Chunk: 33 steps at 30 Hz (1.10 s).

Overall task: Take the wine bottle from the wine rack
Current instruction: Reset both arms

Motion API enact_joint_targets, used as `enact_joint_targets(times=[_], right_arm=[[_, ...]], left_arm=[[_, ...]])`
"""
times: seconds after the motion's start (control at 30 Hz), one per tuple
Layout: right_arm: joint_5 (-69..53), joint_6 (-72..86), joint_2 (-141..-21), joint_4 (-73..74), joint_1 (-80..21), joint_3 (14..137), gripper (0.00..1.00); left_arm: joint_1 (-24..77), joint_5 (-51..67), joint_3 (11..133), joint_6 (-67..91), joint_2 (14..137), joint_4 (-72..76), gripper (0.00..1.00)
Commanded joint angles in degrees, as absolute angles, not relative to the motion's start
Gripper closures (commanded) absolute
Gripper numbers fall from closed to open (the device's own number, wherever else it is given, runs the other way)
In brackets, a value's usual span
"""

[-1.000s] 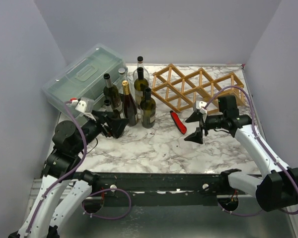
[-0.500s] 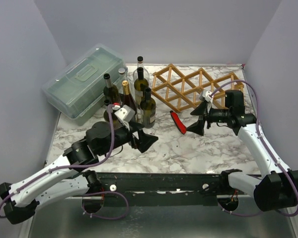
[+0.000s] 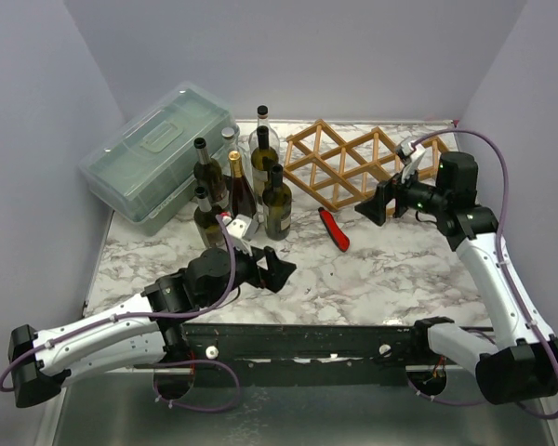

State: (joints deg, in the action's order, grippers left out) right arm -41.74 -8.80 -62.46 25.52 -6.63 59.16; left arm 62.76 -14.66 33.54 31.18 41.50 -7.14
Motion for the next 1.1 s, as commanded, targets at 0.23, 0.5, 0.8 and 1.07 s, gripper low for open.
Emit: enact_joint_targets(times=[0.23,0.5,0.8,1.07], right_arm=[[-30.20,-0.63,-54.76,26.53,-5.74,58.85,0.01],[-27.24,7.51,-52.45,23.63,-1.32,56.71,0.01],[-30.13,10.14,-51.10,22.41,-0.22,54.28,0.01],[-32.16,10.23,-50.32,21.56,1.27,52.72,0.01]], left_arm=[[63.18,-21.60,32.33,34.56,36.75,-5.82,0.01],[63.16,-23.97,31.96,34.48,33.68,-10.73,0.01],[63.18,-23.03,28.19,36.04,29.43,-11.37,0.01],[63.15,-22.21,26.53,38.71,26.86,-13.15,0.01]])
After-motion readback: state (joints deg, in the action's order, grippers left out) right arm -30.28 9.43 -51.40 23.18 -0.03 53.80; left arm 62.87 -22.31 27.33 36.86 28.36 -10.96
